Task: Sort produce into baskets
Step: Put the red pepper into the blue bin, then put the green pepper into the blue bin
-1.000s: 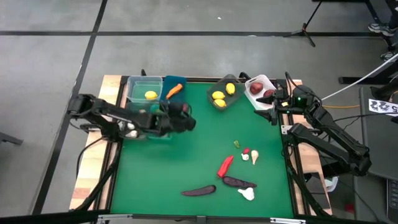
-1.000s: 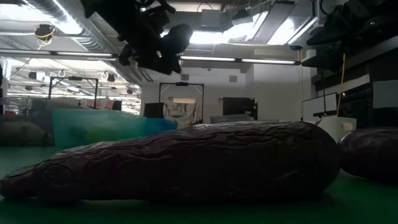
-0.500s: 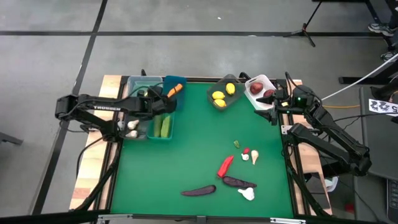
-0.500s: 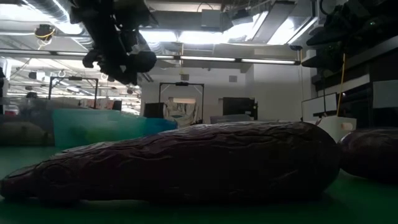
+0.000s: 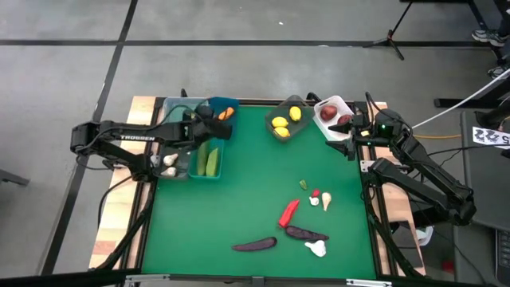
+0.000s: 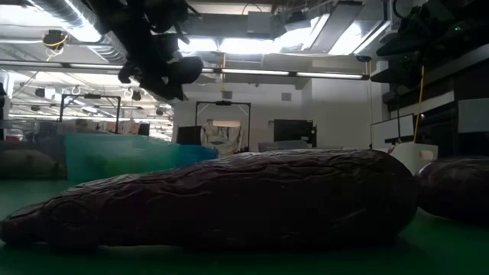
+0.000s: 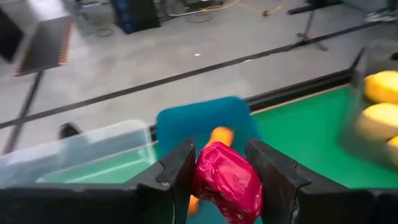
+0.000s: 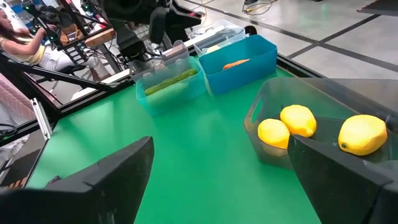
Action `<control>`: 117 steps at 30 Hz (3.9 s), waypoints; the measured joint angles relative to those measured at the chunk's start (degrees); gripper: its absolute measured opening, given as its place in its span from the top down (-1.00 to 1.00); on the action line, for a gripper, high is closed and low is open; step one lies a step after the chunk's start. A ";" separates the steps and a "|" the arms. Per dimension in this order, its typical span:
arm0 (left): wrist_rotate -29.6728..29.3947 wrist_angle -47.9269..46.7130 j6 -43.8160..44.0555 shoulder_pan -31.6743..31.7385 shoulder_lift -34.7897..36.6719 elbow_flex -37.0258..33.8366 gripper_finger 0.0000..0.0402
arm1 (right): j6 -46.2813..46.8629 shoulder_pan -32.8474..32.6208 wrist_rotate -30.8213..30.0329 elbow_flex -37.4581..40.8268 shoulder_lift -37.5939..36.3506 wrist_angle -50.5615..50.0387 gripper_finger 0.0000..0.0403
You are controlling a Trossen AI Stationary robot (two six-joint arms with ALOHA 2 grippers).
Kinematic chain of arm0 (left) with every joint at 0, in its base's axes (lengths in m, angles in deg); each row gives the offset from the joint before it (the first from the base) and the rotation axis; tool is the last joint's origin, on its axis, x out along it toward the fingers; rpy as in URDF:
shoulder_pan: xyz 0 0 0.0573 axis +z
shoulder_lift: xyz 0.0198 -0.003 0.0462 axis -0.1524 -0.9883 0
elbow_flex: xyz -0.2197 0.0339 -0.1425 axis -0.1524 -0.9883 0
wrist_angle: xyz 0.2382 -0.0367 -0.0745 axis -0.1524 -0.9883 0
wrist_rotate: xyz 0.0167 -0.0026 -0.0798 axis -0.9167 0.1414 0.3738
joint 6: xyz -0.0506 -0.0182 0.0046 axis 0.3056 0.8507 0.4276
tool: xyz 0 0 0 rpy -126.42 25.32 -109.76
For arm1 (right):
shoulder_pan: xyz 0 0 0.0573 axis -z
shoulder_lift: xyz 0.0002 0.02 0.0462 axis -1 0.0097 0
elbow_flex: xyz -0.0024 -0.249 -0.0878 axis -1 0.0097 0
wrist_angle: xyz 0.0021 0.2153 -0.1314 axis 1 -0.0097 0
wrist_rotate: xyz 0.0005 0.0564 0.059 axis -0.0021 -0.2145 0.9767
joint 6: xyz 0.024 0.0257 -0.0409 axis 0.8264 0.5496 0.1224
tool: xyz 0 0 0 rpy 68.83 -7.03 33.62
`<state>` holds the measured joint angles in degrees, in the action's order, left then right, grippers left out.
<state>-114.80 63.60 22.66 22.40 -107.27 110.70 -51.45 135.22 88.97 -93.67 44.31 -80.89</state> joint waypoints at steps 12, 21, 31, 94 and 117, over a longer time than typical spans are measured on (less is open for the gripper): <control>16.01 9.36 -7.12 14.13 -3.54 -0.82 0.33 | -0.02 -0.02 0.00 0.00 0.00 0.04 -0.83; 21.77 18.21 -11.63 15.91 -9.73 -4.50 0.28 | 0.00 -0.02 0.02 0.00 0.00 0.04 -0.83; 25.43 20.04 -13.58 16.03 -10.25 -4.52 -0.20 | 0.00 -0.02 -0.17 0.00 0.00 0.00 -0.83; 71.88 35.68 -47.91 -8.71 -61.31 44.22 -0.22 | -0.02 -0.02 -0.37 0.00 0.00 0.04 -0.83; 71.53 29.08 -48.48 -9.24 -68.94 52.68 -0.22 | -0.02 -0.02 -0.39 0.00 0.02 0.00 -0.83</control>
<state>-43.26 92.68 -25.82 13.15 -176.21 163.37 -51.47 135.20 88.58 -93.67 44.33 -80.88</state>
